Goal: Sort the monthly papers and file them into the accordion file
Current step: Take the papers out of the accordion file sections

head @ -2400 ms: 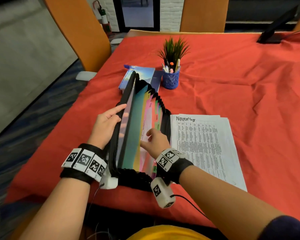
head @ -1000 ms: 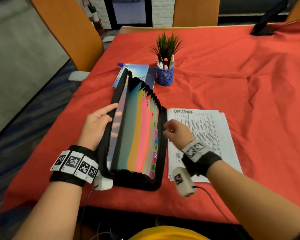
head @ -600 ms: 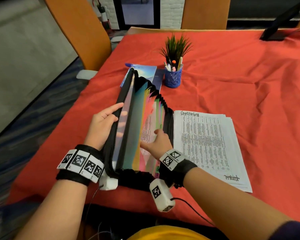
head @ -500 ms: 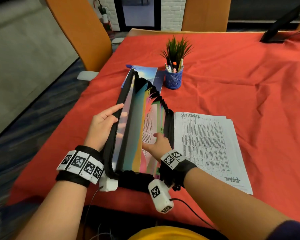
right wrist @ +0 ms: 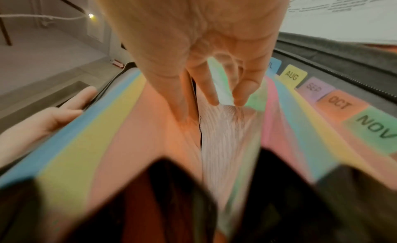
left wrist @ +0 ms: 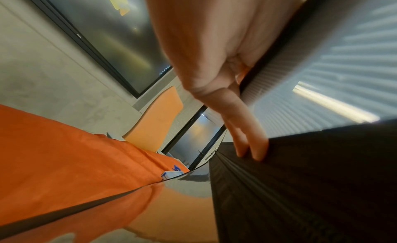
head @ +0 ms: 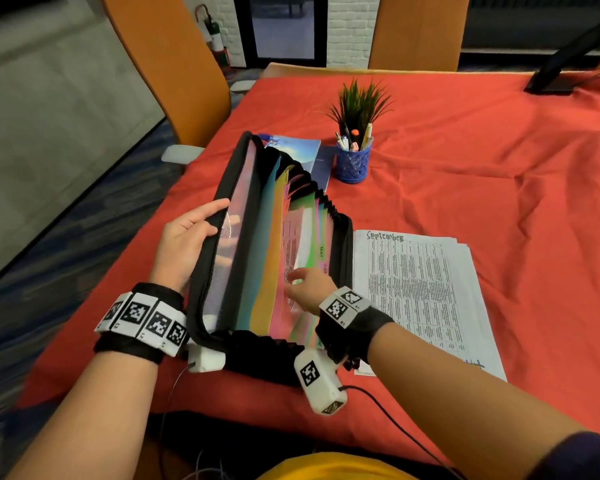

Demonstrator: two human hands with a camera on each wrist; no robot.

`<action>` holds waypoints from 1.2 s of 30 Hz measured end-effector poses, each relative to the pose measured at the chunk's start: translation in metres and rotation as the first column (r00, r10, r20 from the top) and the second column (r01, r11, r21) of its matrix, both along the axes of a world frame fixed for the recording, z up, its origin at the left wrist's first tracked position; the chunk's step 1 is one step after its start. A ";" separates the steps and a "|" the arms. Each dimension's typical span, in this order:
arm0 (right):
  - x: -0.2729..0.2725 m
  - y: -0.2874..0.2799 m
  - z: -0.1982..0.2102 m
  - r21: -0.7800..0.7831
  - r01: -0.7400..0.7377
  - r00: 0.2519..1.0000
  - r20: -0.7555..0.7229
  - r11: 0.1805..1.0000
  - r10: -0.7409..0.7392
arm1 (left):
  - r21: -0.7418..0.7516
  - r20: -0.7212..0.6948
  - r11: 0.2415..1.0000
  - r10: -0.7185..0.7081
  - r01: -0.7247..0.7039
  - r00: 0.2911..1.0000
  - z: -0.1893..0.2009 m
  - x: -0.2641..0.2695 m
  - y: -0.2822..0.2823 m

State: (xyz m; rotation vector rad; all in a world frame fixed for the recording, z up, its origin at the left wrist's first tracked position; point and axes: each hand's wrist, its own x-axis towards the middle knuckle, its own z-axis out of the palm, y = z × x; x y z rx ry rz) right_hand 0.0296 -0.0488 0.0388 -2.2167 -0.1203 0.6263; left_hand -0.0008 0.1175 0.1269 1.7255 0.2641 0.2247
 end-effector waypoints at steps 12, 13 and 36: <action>0.028 -0.051 0.014 0.155 0.338 0.911 0.194 0.928 -0.364 | 0.114 0.033 0.993 -0.044 0.040 0.998 0.000 0.017 0.023; 0.030 -0.063 0.013 0.162 0.370 0.896 0.196 0.915 -0.398 | 0.114 0.033 0.993 -0.040 0.036 0.999 0.000 0.018 0.024; 0.025 -0.132 -0.002 -0.112 0.193 0.899 0.419 0.975 -0.130 | 0.193 0.032 0.978 -0.082 0.075 0.996 0.008 0.025 0.023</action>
